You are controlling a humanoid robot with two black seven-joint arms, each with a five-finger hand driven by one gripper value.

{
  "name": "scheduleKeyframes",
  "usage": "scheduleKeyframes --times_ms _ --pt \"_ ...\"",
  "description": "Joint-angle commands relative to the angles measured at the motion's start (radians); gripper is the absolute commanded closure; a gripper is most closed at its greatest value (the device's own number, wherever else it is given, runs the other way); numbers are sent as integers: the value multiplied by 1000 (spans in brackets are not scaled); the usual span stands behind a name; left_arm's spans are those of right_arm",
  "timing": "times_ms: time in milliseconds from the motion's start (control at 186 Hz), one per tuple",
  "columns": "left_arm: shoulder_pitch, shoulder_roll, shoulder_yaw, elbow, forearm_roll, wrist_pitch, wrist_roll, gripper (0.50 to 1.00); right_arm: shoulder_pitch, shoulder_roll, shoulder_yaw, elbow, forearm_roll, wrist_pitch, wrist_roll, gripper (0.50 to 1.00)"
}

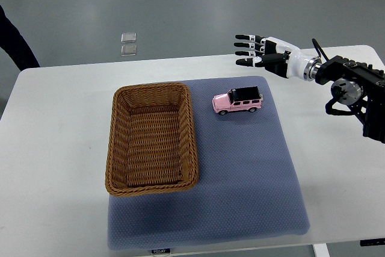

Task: Place pink car in brown basket
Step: 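Move the right hand toward the pink toy car on the mat, then lower the right hand over the pink car and close fingers around it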

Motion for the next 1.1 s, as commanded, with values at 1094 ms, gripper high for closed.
scheduleKeyframes --times_ms 1094 --pt "1 0 -1 0 0 0 0 500 97 89 -266 -4 -785 -238 112 591"
